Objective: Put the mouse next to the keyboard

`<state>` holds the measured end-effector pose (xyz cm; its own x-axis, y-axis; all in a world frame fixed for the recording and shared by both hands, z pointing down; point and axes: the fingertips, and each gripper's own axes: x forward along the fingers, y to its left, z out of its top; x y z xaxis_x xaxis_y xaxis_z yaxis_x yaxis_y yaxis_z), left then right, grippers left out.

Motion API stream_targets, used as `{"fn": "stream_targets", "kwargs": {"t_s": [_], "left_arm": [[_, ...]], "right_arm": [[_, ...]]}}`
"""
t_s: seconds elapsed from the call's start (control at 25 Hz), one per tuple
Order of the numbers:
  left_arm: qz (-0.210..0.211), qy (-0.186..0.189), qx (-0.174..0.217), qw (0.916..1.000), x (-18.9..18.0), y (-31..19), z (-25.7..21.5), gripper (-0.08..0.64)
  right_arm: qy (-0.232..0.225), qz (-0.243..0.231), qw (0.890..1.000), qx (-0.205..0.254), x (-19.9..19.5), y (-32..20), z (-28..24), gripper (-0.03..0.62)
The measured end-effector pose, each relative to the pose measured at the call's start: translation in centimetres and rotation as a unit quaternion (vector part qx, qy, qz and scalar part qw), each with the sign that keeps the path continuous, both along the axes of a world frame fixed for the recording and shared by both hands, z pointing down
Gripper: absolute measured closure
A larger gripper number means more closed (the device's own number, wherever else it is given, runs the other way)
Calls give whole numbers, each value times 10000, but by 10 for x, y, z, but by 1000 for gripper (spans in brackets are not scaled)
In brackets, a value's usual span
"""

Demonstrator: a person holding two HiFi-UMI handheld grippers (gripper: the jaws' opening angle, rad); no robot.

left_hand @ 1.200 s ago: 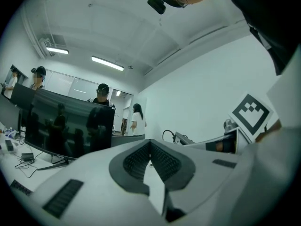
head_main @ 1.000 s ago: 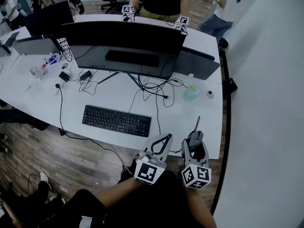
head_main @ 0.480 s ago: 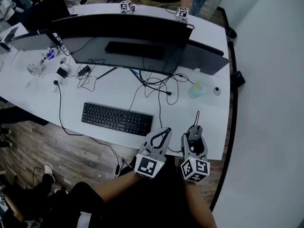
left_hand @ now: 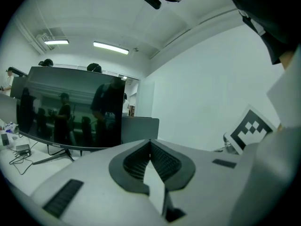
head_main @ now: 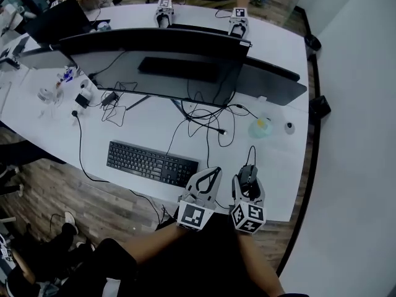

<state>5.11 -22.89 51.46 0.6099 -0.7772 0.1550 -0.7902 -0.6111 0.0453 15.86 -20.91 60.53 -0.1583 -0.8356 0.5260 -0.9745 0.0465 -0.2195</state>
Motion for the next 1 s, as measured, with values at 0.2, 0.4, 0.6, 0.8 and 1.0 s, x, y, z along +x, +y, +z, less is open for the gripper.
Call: {"fn": "stream_targets", "kwargs": {"t_s": [0.2, 0.4, 0.6, 0.8, 1.0], "left_arm": [[-169, -77, -188, 9997, 2, -18, 18, 557], [-145, -306, -391, 9987, 2, -28, 34, 557], [-242, -194, -424, 9986, 1, -34, 37, 557], [-276, -258, -633, 9973, -5, -38, 44, 557], [-329, -367, -565, 9972, -10, -37, 51, 557]], "right_arm": [[60, -136, 9993, -354, -2, -19, 38, 279], [345, -279, 9965, -707, 0, -29, 73, 279], [517, -342, 9922, -1084, 6, -30, 108, 279], [603, -418, 9880, -1362, 2, -26, 135, 279], [691, -458, 9839, -1585, -3, -19, 153, 279]]}}
